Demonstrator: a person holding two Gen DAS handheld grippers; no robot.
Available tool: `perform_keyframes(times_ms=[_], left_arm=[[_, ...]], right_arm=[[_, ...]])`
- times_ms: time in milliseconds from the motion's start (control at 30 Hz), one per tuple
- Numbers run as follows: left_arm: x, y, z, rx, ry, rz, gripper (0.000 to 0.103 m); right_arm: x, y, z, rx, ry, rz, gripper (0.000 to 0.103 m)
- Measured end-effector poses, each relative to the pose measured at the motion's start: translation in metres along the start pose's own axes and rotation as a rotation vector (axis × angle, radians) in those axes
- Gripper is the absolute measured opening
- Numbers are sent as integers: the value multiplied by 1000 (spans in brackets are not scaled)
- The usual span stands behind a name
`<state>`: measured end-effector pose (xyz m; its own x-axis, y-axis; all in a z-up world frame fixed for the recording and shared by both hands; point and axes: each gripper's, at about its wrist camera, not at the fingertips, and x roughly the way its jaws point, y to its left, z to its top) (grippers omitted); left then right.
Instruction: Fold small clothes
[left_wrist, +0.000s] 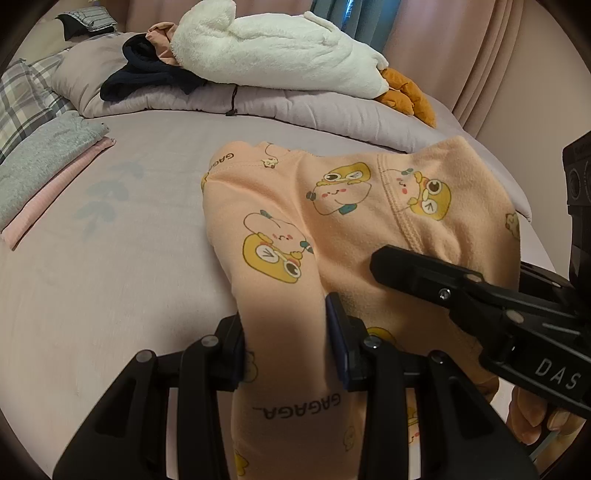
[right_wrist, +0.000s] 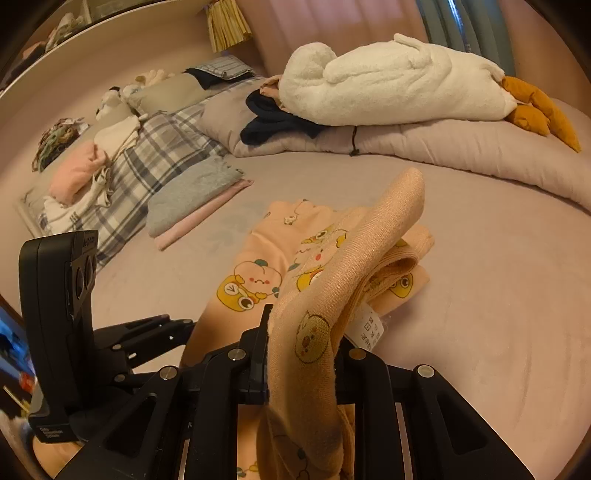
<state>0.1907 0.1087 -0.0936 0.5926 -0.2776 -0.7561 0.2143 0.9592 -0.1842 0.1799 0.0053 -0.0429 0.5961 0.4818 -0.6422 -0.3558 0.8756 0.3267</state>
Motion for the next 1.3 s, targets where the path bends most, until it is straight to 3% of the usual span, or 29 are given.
perform_keyframes(times_ms=[1300], left_arm=[[28, 13, 10, 13, 36, 12, 36]], right_arm=[[24, -10, 2, 4, 33, -19, 23]])
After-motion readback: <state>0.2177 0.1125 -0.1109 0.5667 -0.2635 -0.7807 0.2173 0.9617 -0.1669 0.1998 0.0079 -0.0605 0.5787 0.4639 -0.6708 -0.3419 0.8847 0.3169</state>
